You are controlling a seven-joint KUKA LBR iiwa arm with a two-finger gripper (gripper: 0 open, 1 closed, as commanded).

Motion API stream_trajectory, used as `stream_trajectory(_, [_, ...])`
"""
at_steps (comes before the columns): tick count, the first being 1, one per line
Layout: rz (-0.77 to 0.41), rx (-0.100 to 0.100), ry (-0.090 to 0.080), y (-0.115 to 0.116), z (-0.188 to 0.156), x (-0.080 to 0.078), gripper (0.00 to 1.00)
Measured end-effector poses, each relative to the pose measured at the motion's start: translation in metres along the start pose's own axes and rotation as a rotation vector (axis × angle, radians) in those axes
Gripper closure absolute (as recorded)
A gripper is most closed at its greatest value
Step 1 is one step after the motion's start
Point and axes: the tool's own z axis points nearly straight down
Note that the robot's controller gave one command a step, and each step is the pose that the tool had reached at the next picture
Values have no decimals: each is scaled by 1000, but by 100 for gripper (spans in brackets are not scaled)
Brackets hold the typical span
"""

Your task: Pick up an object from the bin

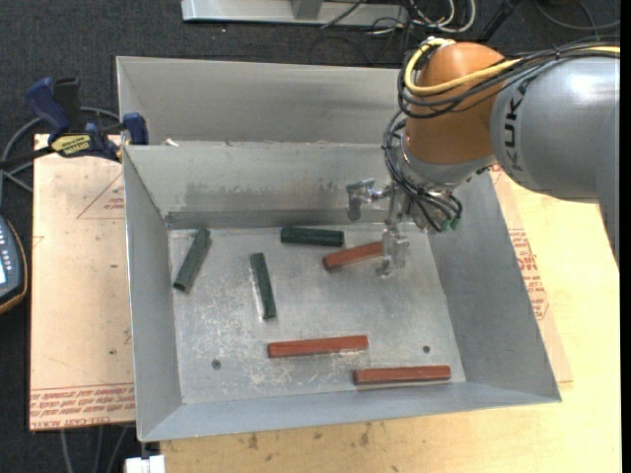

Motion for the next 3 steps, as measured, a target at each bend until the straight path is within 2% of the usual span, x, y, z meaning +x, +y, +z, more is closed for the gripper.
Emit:
stream_trajectory(1, [17,-2,8,-19,72,8,0])
stream_trajectory(2, [15,0,1,-19,67,5,100])
stream_trajectory(3, [-33,3,-6,-15,-56,41,100])
